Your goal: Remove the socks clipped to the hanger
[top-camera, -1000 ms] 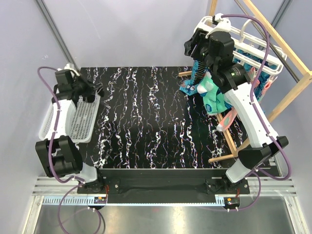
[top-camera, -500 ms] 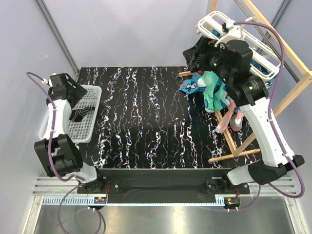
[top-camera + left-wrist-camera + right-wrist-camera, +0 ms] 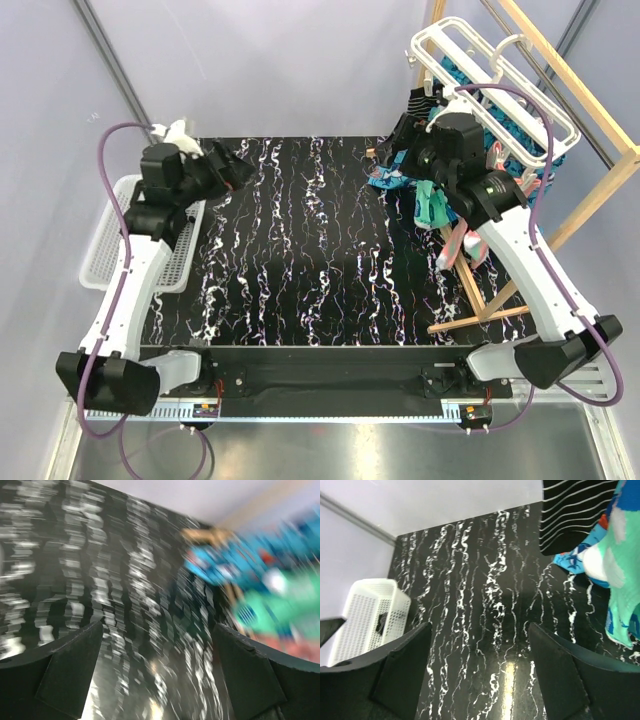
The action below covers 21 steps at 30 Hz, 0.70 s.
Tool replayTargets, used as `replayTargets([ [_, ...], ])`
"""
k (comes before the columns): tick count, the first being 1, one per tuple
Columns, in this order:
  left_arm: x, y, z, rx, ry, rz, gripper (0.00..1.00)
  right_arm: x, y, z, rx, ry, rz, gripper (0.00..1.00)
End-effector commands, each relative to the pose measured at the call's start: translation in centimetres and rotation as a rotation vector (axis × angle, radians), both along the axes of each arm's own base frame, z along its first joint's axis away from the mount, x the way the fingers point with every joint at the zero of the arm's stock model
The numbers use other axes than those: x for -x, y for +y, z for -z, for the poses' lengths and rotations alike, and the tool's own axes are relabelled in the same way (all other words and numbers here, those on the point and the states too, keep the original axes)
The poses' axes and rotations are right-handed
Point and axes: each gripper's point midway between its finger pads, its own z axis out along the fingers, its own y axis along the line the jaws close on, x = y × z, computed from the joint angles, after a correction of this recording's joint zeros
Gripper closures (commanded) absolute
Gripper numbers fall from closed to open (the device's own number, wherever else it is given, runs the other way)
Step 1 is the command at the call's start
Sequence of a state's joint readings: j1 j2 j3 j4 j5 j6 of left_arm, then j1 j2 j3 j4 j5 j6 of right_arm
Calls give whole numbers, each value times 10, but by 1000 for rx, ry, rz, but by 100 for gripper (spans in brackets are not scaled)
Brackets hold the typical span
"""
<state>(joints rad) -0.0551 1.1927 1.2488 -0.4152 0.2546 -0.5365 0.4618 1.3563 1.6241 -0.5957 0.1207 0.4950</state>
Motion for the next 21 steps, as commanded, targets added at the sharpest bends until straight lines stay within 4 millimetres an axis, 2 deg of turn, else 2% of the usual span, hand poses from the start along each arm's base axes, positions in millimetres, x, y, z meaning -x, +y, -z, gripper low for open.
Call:
replayTargets([
  [1,24,-38,-17,-17,-72,186,1,-7,-13,-31,-14,-75,76,17],
  [2,32,-41,-26,-17,-104,197,1,-8,-14,-34,-12,-79,86,18],
  [3,38,-48,-17,-17,-105,217,1,-9,-15,-43,-18,-95,98,18],
  [5,50,-52,-17,-38,-160,227,1,-19,-23,-37,3,-76,162,21],
  [6,53,-56,-1,-47,-151,243,1,-22,-25,-40,4,-81,182,22],
  [10,64,-61,20,-51,-110,285,1,-43,-31,-30,35,-92,260,25],
  [14,73,-65,17,-65,-129,313,1,-56,-36,-27,57,-94,318,27],
  [21,84,-70,0,-39,-181,340,1,-77,-39,-15,114,-117,375,30],
])
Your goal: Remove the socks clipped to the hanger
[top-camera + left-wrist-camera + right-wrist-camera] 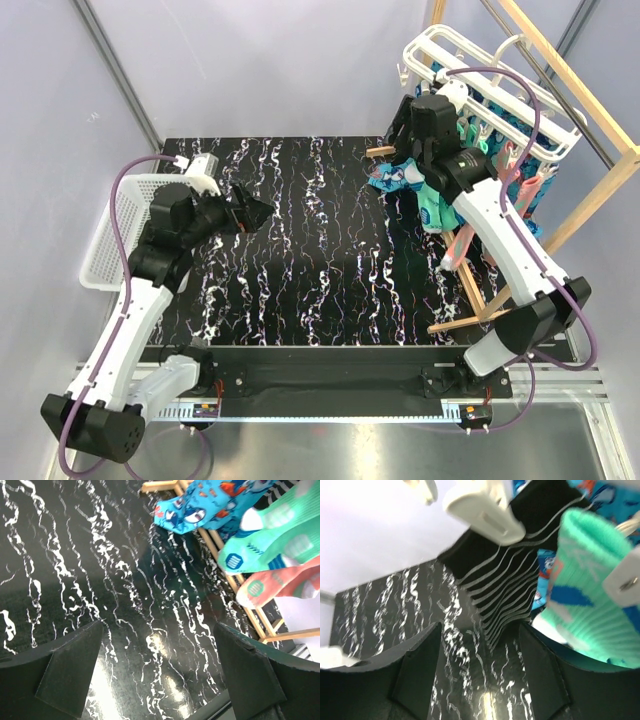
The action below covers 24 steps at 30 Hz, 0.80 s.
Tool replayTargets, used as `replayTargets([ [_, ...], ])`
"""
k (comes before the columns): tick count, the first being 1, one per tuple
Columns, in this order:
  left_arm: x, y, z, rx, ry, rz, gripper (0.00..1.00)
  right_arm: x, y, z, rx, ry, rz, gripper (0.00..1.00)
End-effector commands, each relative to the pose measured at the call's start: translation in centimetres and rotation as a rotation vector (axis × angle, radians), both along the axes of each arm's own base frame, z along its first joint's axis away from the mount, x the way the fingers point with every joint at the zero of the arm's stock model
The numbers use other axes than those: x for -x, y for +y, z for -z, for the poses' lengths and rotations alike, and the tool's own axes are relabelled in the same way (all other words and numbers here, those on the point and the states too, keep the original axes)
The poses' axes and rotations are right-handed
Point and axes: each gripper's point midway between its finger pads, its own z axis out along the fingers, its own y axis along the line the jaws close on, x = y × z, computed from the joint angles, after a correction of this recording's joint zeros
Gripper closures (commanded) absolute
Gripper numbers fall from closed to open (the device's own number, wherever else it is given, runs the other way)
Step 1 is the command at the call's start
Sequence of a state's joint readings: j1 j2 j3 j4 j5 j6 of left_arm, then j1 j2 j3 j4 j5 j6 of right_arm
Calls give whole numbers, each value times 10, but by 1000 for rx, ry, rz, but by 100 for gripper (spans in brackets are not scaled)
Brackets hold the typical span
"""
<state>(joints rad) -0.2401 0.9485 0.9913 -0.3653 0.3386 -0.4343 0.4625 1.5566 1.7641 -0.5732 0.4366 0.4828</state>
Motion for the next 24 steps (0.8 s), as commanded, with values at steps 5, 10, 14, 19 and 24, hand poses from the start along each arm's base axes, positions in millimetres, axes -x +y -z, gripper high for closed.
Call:
replayTargets([
  [5,11,-10,-30,44,-109,58,1,-23,-12,-12,48,-80,108,35],
  [10,15,-14,-33,53,-120,82,3,-33,-10,-3,77,-71,111,52],
  [14,17,-19,-30,49,-110,101,6,-29,-11,-9,76,-88,105,85],
  [19,18,-25,-35,56,-116,110,9,-19,-19,-18,103,-96,107,100],
  [24,15,-31,-44,62,-136,121,10,-1,-19,-22,90,-89,54,100],
])
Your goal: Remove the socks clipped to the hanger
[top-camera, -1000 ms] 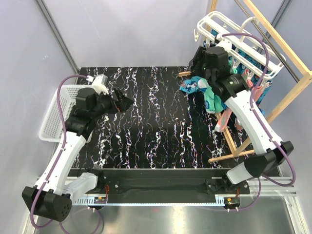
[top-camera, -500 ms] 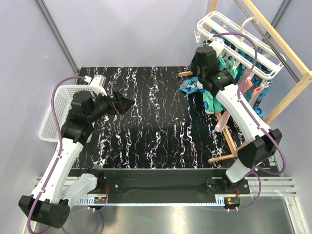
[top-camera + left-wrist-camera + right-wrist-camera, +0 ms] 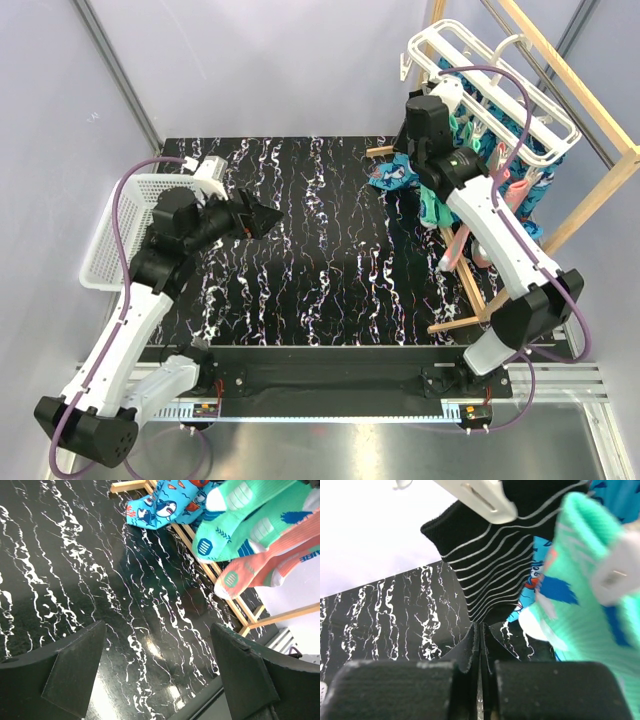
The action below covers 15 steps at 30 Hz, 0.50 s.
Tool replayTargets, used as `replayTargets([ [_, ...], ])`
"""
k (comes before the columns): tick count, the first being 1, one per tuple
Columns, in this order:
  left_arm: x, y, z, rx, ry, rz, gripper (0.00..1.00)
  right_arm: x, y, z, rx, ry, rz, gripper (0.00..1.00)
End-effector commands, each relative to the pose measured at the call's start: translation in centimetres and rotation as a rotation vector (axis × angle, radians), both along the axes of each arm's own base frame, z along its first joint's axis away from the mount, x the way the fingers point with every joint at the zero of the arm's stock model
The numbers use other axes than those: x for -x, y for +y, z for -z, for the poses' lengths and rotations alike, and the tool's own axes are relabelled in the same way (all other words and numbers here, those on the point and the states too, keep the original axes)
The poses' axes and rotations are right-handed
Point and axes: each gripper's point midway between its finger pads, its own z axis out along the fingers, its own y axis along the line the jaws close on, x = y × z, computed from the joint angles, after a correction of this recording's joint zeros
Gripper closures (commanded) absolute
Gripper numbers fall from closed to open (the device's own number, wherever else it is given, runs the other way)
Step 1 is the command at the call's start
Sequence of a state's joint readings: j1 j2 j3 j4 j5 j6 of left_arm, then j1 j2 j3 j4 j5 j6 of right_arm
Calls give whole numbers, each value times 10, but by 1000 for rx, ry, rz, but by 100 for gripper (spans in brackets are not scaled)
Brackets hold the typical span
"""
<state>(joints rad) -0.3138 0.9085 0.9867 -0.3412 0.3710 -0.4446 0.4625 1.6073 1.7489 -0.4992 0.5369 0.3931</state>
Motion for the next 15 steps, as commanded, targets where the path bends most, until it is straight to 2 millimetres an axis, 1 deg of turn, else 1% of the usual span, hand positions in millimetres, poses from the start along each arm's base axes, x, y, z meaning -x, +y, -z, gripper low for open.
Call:
replayTargets([
  [1,-5,-8,-30,34,-85,20,10,22,-6,-34,-25,-66,-22,100],
  [2,-5,-10,-35,40,-92,27,10,23,-7,-36,-25,-66,-26,100],
  [3,-5,-12,-36,48,-87,31,10,25,-7,-32,-19,-48,-28,97],
  [4,-5,-13,-36,51,-83,32,10,25,-7,-31,-28,-41,-24,91],
  [5,-4,-14,-38,58,-89,37,10,25,-7,-30,-32,-36,-21,82],
  [7,-2,-16,-38,66,-88,40,9,26,-5,-24,-50,-15,-11,59],
  [8,-2,-16,-39,68,-90,42,9,27,-4,-19,-51,-6,-10,57],
  [9,-1,-17,-38,68,-88,44,9,28,-5,-20,-58,-14,0,55],
  [11,-1,-17,-36,65,-82,43,9,28,-2,-16,-62,-11,8,52],
  [13,-1,-16,-34,60,-82,39,8,25,-3,-13,-56,-10,34,50],
  [15,-2,-16,-33,56,-81,40,8,21,1,-8,-40,-8,49,46],
])
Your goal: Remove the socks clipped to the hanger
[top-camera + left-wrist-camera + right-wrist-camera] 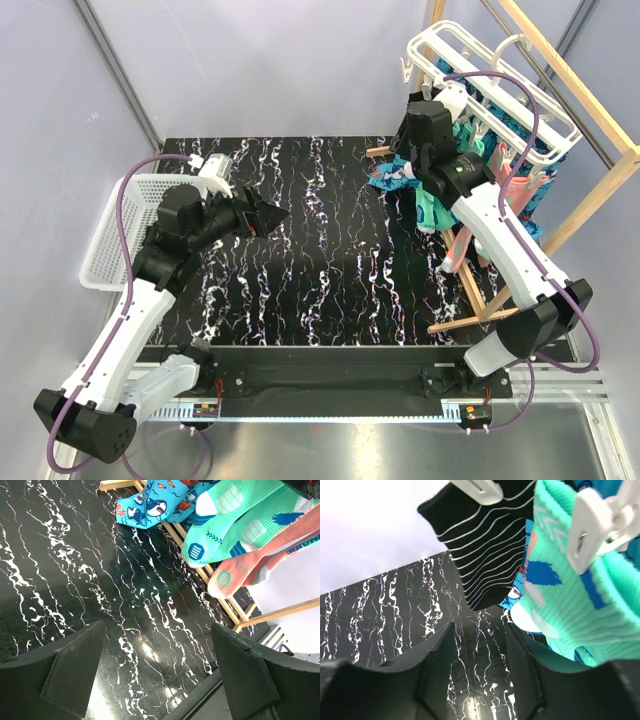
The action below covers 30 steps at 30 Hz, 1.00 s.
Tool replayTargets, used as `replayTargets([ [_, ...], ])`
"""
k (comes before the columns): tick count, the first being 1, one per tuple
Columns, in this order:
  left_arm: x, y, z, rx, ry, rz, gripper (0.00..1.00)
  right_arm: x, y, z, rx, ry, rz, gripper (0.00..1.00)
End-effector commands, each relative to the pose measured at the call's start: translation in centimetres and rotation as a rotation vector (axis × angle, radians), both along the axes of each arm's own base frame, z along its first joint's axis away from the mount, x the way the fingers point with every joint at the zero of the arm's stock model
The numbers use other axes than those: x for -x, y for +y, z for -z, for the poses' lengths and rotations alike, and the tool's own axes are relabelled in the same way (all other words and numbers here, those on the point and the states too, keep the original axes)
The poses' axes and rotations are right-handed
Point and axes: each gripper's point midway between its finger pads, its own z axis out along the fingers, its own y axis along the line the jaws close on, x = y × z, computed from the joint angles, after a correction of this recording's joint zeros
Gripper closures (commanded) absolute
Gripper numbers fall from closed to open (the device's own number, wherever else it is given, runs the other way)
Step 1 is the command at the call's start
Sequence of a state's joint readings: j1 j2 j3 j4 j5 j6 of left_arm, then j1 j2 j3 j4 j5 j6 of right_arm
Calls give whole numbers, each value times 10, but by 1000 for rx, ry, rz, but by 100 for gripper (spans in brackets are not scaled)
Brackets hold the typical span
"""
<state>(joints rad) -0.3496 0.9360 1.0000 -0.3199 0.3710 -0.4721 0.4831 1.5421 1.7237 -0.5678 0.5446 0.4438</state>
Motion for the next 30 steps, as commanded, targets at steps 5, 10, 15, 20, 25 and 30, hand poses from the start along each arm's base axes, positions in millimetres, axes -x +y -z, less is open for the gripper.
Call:
replayTargets([
  [5,-2,-1,-27,17,-87,5,7,-10,11,-5,41,-38,104,43],
  [10,-1,0,-27,10,-91,3,7,-22,3,0,86,-23,201,38],
  [15,0,-1,-30,21,-93,6,6,-37,2,9,153,4,259,38],
  [20,1,0,-33,18,-99,9,6,-41,-6,5,179,8,325,52],
  [25,-1,0,-32,-1,-116,10,6,-36,-8,0,191,-1,294,95],
  [30,-7,-11,-41,35,-121,35,7,-23,7,-11,143,-1,136,100],
])
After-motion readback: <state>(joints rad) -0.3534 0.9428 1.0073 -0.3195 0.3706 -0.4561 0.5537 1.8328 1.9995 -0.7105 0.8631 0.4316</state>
